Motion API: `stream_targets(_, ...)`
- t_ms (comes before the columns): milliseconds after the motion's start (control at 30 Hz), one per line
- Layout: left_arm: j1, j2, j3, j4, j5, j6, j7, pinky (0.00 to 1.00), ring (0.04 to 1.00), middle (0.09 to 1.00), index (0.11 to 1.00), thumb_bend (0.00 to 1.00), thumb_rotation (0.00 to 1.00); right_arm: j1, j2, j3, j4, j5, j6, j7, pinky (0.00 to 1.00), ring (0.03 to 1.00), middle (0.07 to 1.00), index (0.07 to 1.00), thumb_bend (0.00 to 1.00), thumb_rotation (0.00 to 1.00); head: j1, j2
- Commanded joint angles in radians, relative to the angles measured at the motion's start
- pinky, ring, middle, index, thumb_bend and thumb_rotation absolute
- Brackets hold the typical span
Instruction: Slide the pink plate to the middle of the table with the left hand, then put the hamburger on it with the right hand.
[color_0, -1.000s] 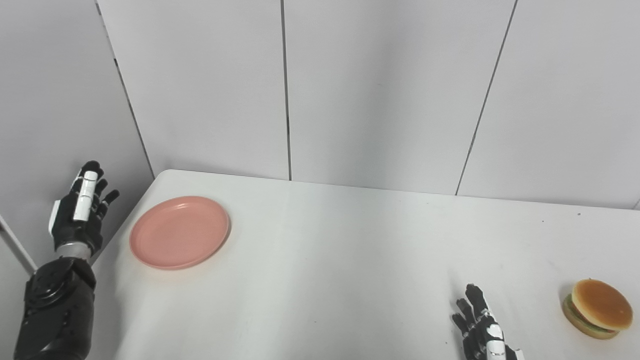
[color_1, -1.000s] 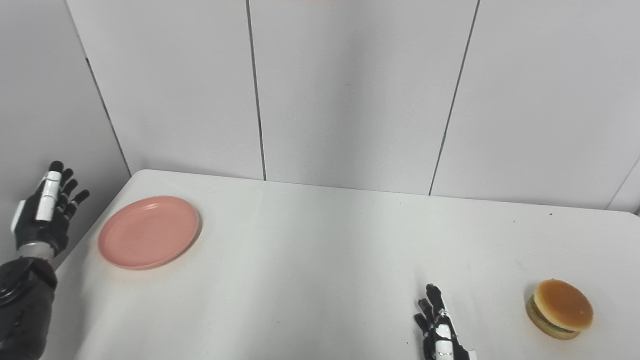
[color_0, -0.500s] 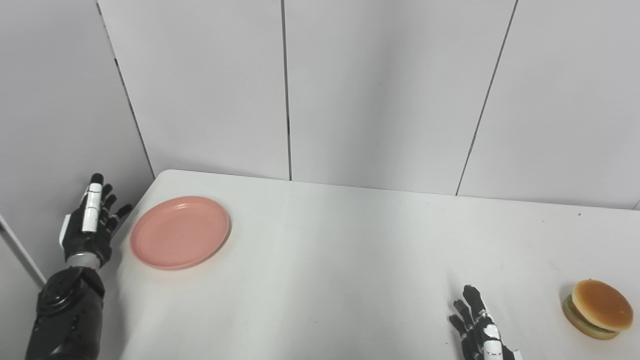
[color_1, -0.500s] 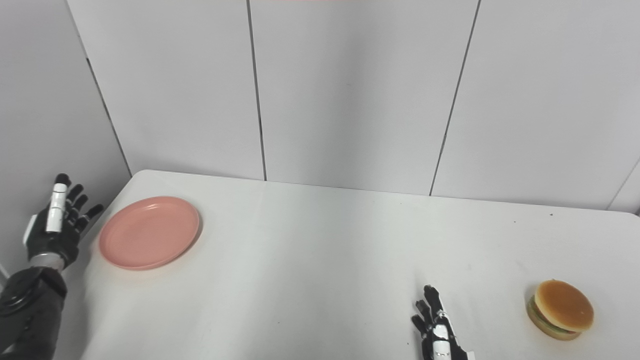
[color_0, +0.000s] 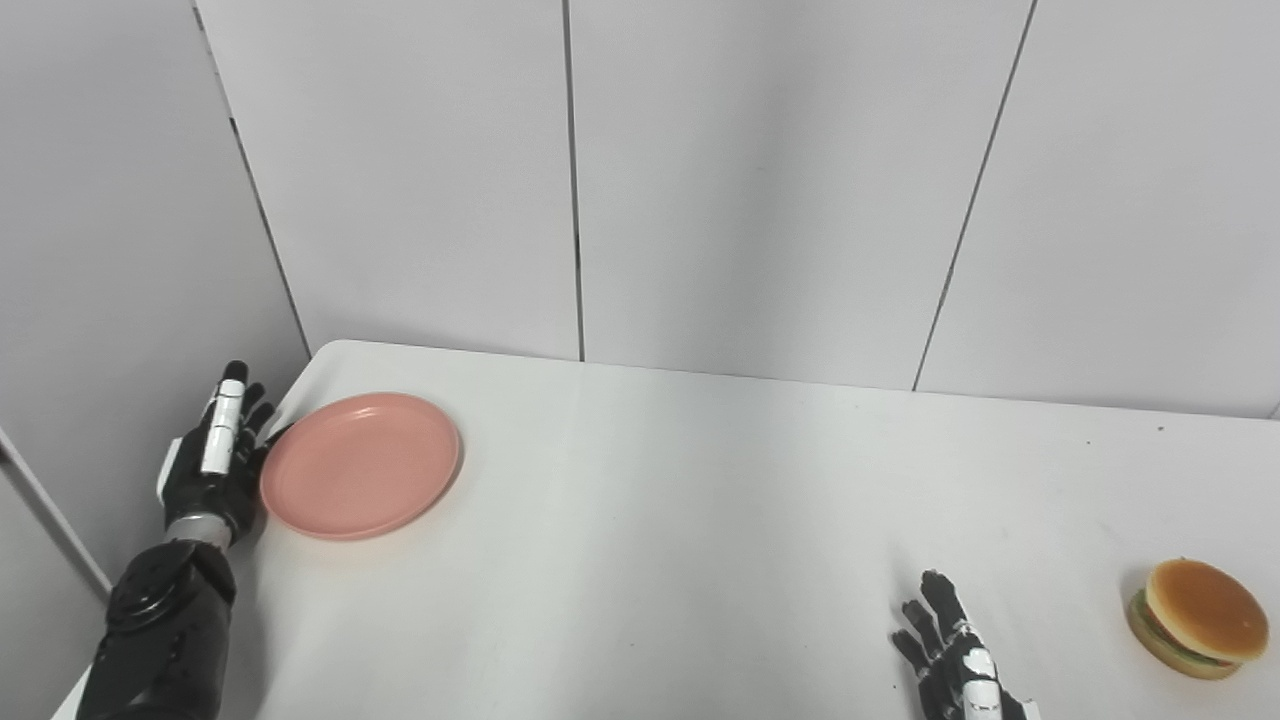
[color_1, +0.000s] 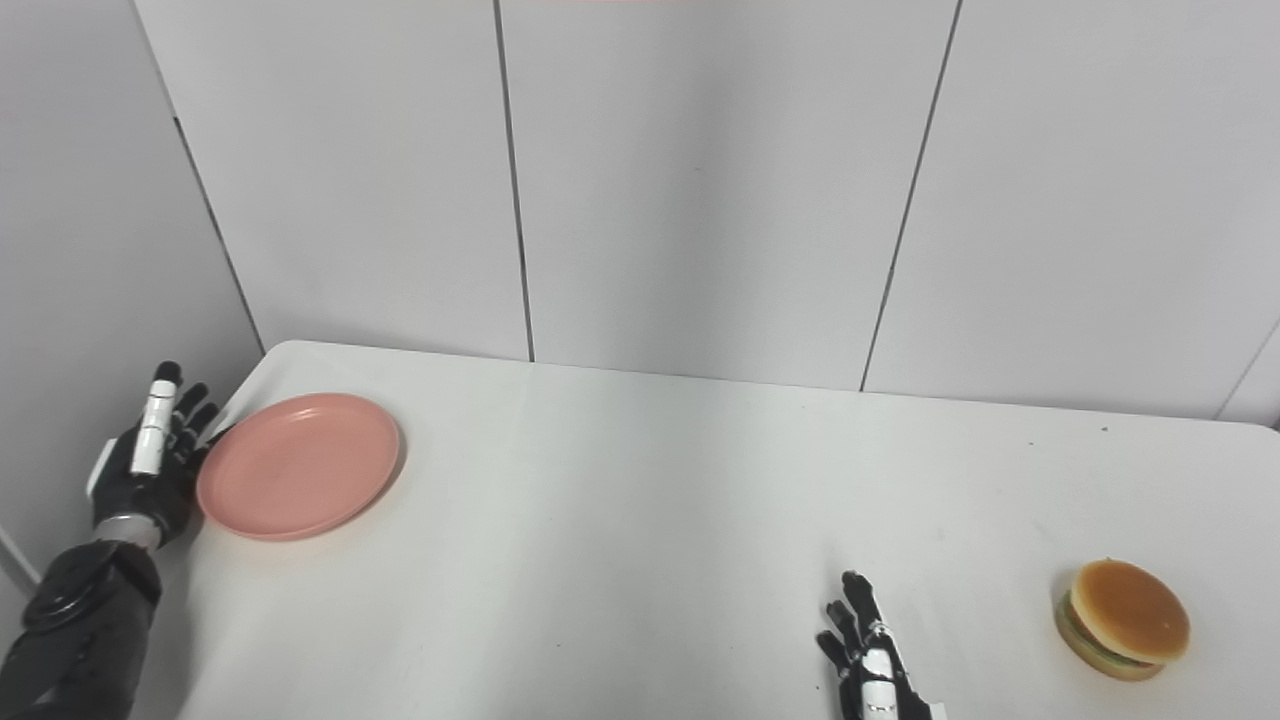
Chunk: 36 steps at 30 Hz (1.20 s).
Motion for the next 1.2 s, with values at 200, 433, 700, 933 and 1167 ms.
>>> stream_targets(200,-0.036,-0.004,-0.024,-0.033,0.005,-0.022,-0.022,0.74,0.945,0.932,0.955,0.86,0.65,0.179,-0.014,0.011,-0.057,-0.004,0.001,0.0,0.91,0.937,0.963,0.918,0.68,1.0,-0.005,0.006)
stream_targets(433,-0.025,-0.027,-0.049,-0.078,0.0,-0.017,-0.059,0.74,0.943,0.944,0.962,0.88,0.66,0.185,-0.009,0.014,-0.068,-0.008,0.006,-0.004,0.9,0.937,0.963,0.918,0.69,1.0,-0.009,0.011)
stream_targets(700,-0.01,-0.066,-0.073,-0.105,0.001,-0.014,-0.073,0.78,0.951,0.938,0.983,0.86,0.66,0.187,-0.009,0.02,-0.076,-0.009,0.009,-0.005,0.9,0.936,0.962,0.913,0.69,1.0,-0.019,0.017)
stream_targets(933,0.009,-0.1,-0.112,-0.164,0.036,0.018,-0.054,0.72,0.933,0.933,0.973,0.88,0.66,0.187,-0.006,0.024,-0.079,-0.006,0.014,-0.012,0.9,0.935,0.962,0.916,0.69,1.0,-0.025,0.018)
stream_targets(1167,0.035,-0.125,-0.151,-0.234,0.05,0.056,-0.069,0.76,0.938,0.936,0.989,0.9,0.65,0.187,-0.008,0.028,-0.082,-0.011,0.013,-0.016,0.89,0.926,0.957,0.912,0.7,1.0,-0.03,0.02)
